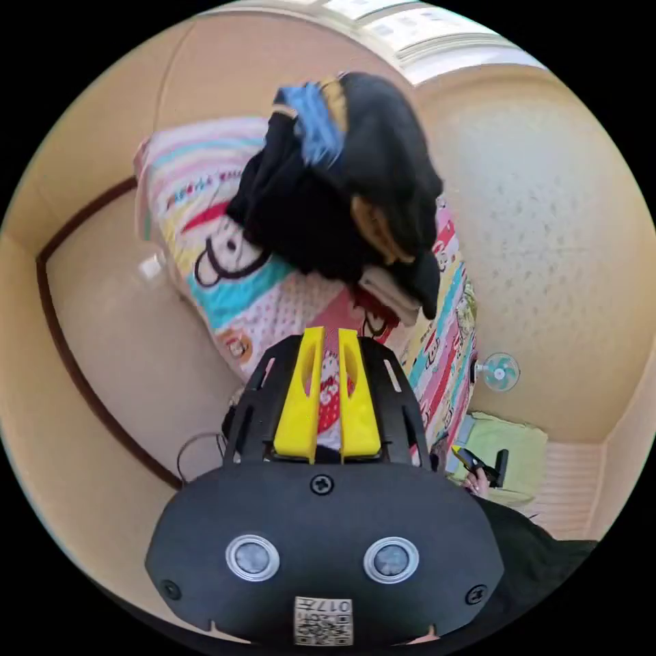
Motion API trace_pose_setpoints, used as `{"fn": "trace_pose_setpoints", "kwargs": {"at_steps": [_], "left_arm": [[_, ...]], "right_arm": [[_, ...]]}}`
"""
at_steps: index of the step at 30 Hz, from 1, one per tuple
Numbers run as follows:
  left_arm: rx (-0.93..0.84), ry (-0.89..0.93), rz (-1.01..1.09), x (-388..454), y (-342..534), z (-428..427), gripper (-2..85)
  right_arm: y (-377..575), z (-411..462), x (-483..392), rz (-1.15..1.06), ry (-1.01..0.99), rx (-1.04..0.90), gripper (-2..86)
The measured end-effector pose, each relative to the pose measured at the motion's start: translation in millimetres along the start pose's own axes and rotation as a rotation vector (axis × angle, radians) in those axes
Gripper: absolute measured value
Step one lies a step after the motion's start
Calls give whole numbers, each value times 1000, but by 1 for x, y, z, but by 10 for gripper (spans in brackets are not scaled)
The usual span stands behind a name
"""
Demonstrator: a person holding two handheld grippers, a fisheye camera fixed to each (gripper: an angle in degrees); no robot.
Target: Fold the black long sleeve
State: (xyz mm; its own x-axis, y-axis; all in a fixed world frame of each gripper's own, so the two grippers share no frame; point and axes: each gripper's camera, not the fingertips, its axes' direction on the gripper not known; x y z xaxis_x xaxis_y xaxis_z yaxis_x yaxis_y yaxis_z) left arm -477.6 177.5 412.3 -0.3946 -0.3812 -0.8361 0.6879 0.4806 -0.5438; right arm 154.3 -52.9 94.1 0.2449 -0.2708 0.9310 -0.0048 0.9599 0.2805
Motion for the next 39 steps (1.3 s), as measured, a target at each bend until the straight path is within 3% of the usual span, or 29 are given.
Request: {"fn": "trace_pose_setpoints", "kwargs": {"at_steps": [3, 6, 8, 11, 13, 15, 17, 19, 23, 25, 27, 29, 33, 34, 36, 38, 39], "left_arm": [[165, 49, 185, 63, -49, -42, 67], [193, 41, 294, 114, -88, -41, 82], [178, 42, 302, 136, -109, -29, 92], [173, 34, 250, 158, -127, -1, 99], [127, -69, 219, 165, -129, 31, 99], [-116, -271, 106, 148, -123, 105, 94], [-86, -292, 100, 141, -98, 119, 62], [-59, -187, 62, 135, -72, 107, 28], [91, 317, 85, 109, -6, 28, 6], [184, 548, 217, 112, 21, -26, 3], [273, 729, 518, 139, 52, -107, 0], [301, 811, 737, 165, 73, -165, -1], [312, 1164, 1178, 217, 134, -266, -3], [326, 1238, 1237, 222, 146, -278, -3], [417, 1576, 1374, 237, 189, -308, -4], [422, 1841, 1348, 249, 206, -309, -4], [345, 2003, 1304, 263, 212, -301, -4]], "right_arm": [[34, -17, -85, -239, 5, 187, 3], [72, -54, -137, -403, 58, 376, 3], [106, -92, -153, -516, -66, 537, 2], [147, -127, -156, -540, -160, 701, 2], [172, -138, -158, -506, -127, 774, 2], [195, -141, -160, -478, -77, 823, 2], [222, -134, -160, -441, -20, 856, 2], [240, -124, -157, -429, -16, 860, 2], [282, -101, -158, -521, -75, 913, 3], [296, -91, -163, -553, -43, 947, 3], [301, -80, -166, -581, -20, 943, 4], [296, -66, -167, -620, -45, 922, 6], [282, -51, -173, -720, -173, 960, 18], [277, -46, -176, -755, -214, 975, 25], [269, -37, -183, -783, -258, 980, 36], [258, -19, -195, -821, -299, 941, 57], [255, -14, -198, -831, -312, 927, 62]]}}
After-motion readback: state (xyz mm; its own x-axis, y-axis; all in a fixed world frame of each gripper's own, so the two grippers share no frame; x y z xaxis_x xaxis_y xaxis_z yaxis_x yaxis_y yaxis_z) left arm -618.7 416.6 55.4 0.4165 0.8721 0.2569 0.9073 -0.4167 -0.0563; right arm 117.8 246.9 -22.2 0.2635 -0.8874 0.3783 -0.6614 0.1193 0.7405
